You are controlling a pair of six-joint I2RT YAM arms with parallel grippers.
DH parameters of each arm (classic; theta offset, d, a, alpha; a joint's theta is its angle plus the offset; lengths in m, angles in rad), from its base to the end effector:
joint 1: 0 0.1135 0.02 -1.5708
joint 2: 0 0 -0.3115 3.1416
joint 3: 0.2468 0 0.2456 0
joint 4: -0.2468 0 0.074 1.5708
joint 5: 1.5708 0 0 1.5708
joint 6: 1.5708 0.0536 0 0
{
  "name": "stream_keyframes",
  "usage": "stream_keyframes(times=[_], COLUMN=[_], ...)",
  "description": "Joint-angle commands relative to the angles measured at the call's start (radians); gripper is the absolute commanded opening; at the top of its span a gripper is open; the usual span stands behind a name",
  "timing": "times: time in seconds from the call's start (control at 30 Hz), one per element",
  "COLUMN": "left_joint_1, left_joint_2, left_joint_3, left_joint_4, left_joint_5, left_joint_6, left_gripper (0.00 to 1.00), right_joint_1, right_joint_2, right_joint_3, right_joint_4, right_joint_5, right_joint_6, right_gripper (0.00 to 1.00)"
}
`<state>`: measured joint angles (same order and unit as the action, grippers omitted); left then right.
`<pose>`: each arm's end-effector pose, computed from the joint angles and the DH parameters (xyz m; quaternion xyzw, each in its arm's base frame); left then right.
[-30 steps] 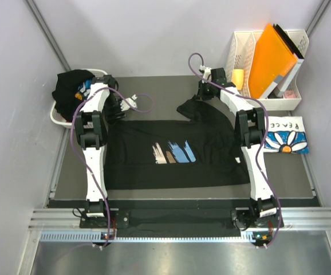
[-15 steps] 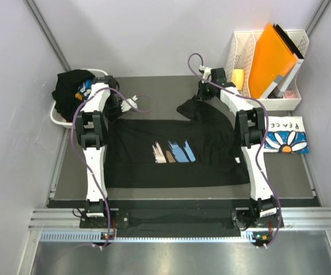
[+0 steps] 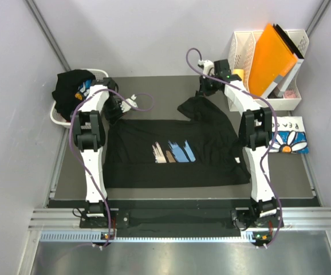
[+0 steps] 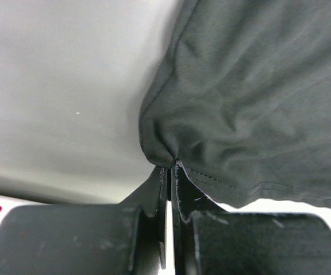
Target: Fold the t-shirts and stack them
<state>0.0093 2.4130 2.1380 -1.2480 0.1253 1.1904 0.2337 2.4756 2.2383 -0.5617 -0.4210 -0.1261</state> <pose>0.5040 -0.0020 0.1869 0.5568 0.8279 -0.0382 0.0550 0.5750 0.1594 0.2202 -0.2395 0.8773 0.2131 0.3571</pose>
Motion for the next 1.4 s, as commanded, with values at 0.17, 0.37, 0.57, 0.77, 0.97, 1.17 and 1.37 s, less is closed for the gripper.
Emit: stream_keyframes(times=[0.17, 0.37, 0.57, 0.77, 0.97, 1.17, 1.37], left_joint_1=[-0.005, -0.005, -0.005, -0.006, -0.005, -0.006, -0.005], left_joint_2=[-0.143, -0.209, -0.301, -0.376, -0.42, -0.456, -0.466], left_joint_3=[-0.099, -0.158, -0.259, -0.326, -0.377, -0.432, -0.443], left_joint_4=[0.101, 0.124, 0.185, 0.196, 0.19, 0.22, 0.234], left_joint_5=[0.06, 0.045, 0.037, 0.036, 0.023, -0.015, -0.024], left_joint_6=[-0.051, -0.035, -0.046, -0.034, -0.022, -0.005, -0.002], left_gripper=[0.0, 0.0, 0.0, 0.0, 0.0, 0.0, 0.0], right_joint_1=[-0.008, -0.02, -0.028, -0.027, -0.028, -0.054, -0.076], right_joint_2=[-0.292, -0.368, -0.44, -0.48, -0.549, -0.644, -0.695], right_joint_3=[-0.038, -0.146, -0.25, -0.295, -0.339, -0.449, -0.506], right_joint_4=[-0.087, -0.225, -0.26, -0.314, -0.382, -0.38, -0.376], right_joint_5=[-0.039, -0.102, -0.102, -0.128, -0.078, 0.024, 0.06], right_joint_6=[-0.256, -0.365, -0.395, -0.435, -0.538, -0.627, -0.662], right_gripper=[0.0, 0.0, 0.0, 0.0, 0.0, 0.0, 0.0])
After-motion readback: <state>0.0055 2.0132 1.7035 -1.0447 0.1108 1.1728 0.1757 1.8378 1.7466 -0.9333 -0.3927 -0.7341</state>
